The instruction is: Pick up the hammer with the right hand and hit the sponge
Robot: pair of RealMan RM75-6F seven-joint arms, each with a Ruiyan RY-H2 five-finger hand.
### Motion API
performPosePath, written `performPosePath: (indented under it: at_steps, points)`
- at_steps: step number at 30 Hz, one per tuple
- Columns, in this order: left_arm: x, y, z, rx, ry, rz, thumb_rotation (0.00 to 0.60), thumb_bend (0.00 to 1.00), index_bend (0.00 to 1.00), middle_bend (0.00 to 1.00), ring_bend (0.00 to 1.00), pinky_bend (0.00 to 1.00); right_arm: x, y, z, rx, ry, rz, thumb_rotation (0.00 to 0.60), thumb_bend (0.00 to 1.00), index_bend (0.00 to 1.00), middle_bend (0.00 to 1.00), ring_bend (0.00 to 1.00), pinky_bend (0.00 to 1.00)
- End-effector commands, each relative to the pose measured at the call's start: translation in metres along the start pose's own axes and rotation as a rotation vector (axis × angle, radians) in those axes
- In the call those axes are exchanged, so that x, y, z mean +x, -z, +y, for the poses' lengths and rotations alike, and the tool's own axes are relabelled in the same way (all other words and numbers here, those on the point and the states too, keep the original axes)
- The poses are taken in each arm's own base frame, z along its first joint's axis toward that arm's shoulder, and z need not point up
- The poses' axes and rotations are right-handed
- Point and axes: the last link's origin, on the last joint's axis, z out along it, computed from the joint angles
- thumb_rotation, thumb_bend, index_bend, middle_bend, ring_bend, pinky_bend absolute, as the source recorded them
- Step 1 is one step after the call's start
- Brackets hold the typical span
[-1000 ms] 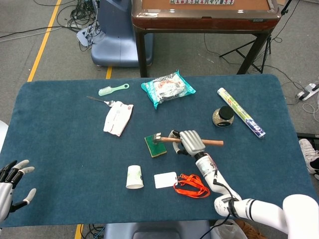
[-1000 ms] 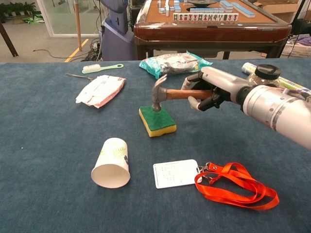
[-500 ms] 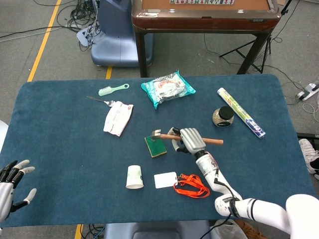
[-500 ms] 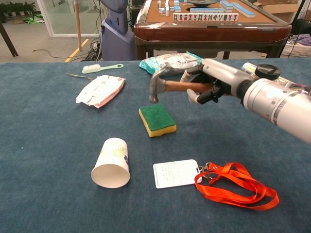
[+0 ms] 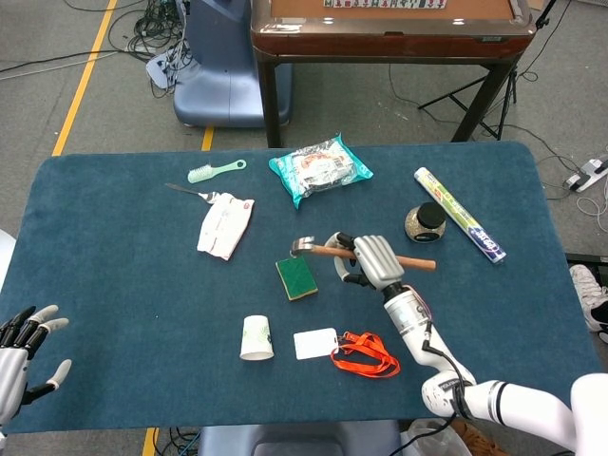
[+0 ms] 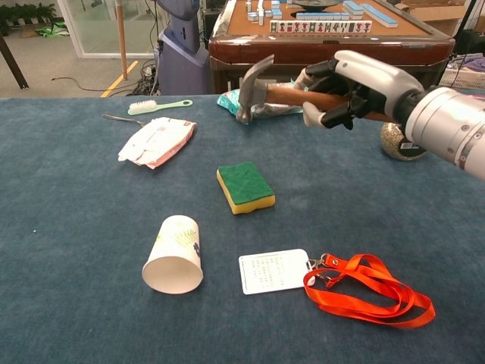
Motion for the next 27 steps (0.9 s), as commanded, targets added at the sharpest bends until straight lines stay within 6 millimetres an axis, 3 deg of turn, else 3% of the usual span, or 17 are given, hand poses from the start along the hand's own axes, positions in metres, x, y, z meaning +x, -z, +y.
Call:
performPosePath:
  at_steps: [1, 10, 17, 21, 27]
  points:
    - [0.0, 0.0, 0.0, 0.001, 0.002, 0.001, 0.6, 0.25, 0.28, 0.17, 0.08, 0.13, -0.016, -0.002, 0.008, -0.026, 0.051, -0.047, 0.6, 0.74, 0.9, 0.91, 0.78, 0.78]
    - [0.001, 0.0, -0.001, 0.002, 0.002, 0.001, 0.6, 0.25, 0.27, 0.17, 0.08, 0.13, -0.041, -0.008, 0.025, -0.085, 0.133, -0.104, 0.6, 0.74, 0.9, 0.91, 0.78, 0.78]
    - [0.0, 0.0, -0.001, 0.002, 0.002, 0.001, 0.6, 0.25, 0.27, 0.17, 0.08, 0.13, -0.046, -0.008, 0.031, -0.098, 0.167, -0.123, 0.6, 0.74, 0.9, 0.91, 0.78, 0.78]
    - [0.001, 0.001, -0.001, 0.003, 0.004, 0.003, 0.6, 0.25, 0.27, 0.17, 0.08, 0.13, -0.038, -0.008, 0.026, -0.083, 0.136, -0.094, 0.6, 0.74, 0.9, 0.91, 0.78, 0.78]
    - [0.001, 0.001, 0.0, 0.0, 0.004, 0.002, 0.6, 0.25, 0.28, 0.17, 0.08, 0.13, -0.008, -0.002, 0.015, -0.033, 0.051, -0.002, 0.6, 0.74, 0.9, 0.91, 0.78, 0.78]
